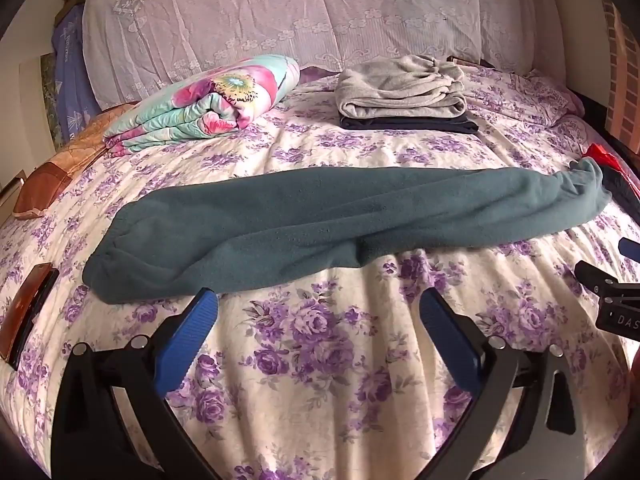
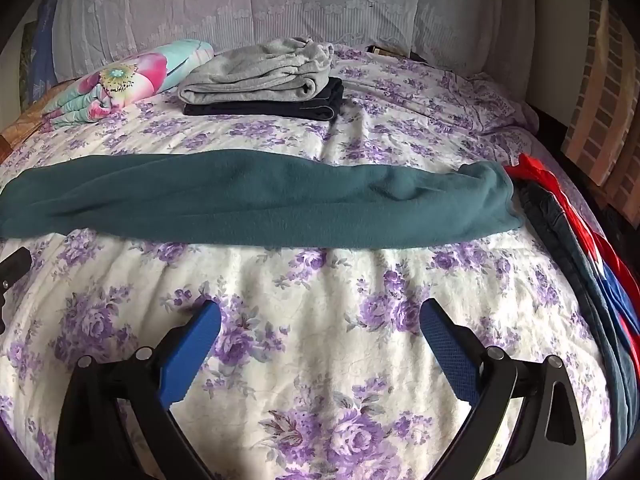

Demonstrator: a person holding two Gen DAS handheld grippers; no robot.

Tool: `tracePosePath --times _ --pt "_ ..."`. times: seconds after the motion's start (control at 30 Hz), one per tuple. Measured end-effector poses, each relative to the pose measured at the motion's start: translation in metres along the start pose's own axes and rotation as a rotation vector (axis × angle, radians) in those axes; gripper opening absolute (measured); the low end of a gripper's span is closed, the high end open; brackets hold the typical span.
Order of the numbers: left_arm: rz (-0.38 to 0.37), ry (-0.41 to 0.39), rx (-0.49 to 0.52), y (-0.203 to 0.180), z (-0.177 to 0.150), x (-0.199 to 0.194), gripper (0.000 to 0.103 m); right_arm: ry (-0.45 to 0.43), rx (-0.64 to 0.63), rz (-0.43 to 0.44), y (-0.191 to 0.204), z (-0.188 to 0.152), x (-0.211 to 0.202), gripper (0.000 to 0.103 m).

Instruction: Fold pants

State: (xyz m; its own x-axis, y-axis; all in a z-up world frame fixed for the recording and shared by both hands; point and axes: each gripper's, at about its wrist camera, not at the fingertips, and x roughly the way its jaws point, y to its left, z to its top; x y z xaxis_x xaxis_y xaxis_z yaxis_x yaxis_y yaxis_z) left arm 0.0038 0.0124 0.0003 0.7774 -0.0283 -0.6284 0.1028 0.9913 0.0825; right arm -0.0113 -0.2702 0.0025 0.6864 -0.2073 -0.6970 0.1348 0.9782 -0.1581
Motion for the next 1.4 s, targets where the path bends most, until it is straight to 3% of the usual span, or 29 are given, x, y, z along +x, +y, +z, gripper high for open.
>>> tracePosePath --times 1.4 --pt "-0.005 0.0 -0.01 0.0007 -0.0003 0.0002 0.098 0.018 -0.001 0.002 0.0005 -0.0049 0.0073 0.1"
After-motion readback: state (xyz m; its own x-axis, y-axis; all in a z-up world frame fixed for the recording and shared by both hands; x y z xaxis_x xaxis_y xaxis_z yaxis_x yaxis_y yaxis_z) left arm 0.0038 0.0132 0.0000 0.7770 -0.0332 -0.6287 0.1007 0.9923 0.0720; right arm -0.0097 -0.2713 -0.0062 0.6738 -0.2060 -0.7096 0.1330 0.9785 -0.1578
